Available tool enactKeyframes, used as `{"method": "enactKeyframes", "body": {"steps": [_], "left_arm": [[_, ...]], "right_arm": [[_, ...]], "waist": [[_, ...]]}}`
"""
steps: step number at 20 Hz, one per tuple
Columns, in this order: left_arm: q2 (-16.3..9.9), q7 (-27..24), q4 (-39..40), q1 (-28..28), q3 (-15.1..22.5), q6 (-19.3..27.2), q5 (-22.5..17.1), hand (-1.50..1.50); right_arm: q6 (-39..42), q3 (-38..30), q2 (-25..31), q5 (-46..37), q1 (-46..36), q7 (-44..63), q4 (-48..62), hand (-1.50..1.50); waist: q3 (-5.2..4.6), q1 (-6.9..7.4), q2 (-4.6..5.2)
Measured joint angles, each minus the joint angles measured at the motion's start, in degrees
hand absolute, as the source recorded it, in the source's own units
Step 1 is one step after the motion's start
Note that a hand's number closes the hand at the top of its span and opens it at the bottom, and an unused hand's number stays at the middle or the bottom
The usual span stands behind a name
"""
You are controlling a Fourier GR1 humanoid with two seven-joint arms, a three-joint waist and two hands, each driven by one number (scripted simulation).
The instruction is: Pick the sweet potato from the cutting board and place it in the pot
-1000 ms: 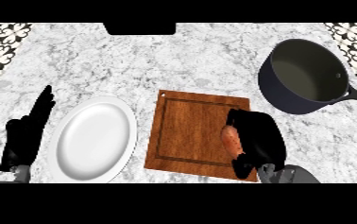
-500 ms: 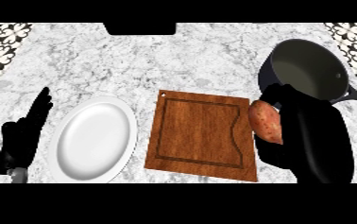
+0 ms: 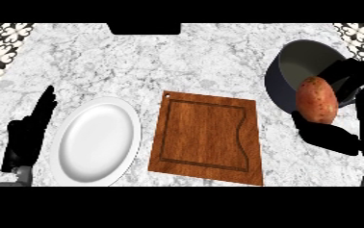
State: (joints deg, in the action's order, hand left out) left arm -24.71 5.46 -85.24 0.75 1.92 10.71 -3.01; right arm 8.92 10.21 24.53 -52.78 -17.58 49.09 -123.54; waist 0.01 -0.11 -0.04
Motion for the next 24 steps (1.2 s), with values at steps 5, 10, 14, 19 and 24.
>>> {"method": "enactKeyframes", "body": {"steps": [5,10,14,19,24], "left_arm": [[-0.2,-0.2,0.5,-0.6,-1.8,-2.0,-0.1,0.00],[0.7,1.8,-2.2,0.4,-2.1,-2.5,1.1,0.00],[1.5,0.3,-1.3,0.9,-2.6,-2.9,1.9,0.00],[2.1,0.7,-1.7,0.6,-3.0,-3.4,2.8,0.00],[3.2,1.2,-2.7,0.7,-2.6,-3.7,3.4,0.00]], "right_arm": [[-2.7,-9.6,1.7,5.2,-1.1,-8.8,7.1,1.50],[-4.0,-15.7,3.5,7.9,-4.9,-16.3,17.6,1.50],[-5.4,-19.8,6.2,10.0,-8.2,-24.4,28.9,1.50],[-10.2,-20.5,6.4,8.5,-12.6,-33.0,44.1,1.50],[-14.3,-20.1,7.6,4.9,-19.0,-39.9,60.9,1.50]], "waist": [[0.01,0.23,0.06],[0.01,0.48,0.08],[0.01,0.68,0.16],[0.01,0.93,0.25],[0.03,1.59,0.44]]}}
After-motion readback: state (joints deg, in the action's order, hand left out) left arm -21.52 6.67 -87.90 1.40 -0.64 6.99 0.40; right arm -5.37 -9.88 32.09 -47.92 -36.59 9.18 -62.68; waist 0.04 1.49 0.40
